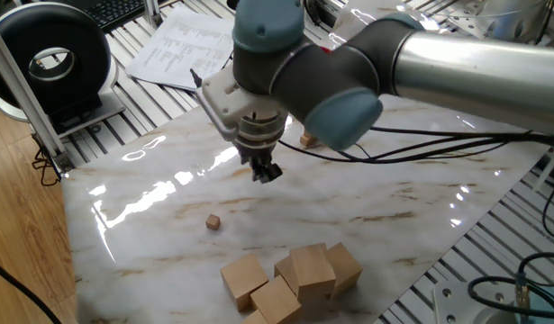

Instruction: Stack the blocks into a pyramid shape

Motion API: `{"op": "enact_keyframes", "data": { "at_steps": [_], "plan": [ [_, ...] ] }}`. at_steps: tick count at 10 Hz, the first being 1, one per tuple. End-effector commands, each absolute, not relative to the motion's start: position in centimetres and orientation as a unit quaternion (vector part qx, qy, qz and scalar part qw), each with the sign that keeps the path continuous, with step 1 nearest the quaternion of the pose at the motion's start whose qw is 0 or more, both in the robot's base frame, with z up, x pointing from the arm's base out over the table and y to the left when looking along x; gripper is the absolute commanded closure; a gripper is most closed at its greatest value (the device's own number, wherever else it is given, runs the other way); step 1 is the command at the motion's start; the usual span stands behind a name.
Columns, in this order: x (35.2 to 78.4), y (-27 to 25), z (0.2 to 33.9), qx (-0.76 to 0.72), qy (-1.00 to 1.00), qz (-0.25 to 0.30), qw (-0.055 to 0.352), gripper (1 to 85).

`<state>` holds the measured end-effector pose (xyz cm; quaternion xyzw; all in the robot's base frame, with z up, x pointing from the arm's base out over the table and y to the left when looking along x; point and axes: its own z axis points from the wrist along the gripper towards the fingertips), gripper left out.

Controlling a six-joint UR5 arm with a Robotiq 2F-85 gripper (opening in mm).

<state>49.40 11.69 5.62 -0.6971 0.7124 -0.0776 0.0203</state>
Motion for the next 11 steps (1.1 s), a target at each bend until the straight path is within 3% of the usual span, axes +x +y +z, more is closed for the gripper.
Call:
{"op": "enact_keyframes", "data": {
  "at_steps": [1, 3, 7, 11],
  "plan": [
    [46.9, 13.0, 5.4, -0.735, 0.677, -0.023, 0.004, 45.7],
    [47.8, 13.4, 5.5, -0.735, 0.678, -0.03, 0.021, 45.7],
    [47.5, 13.3, 5.5, -0.712, 0.702, -0.028, 0.016, 45.7],
    [47.2, 17.8, 5.7, -0.687, 0.725, -0.001, 0.043, 45.0]
  ]
}}
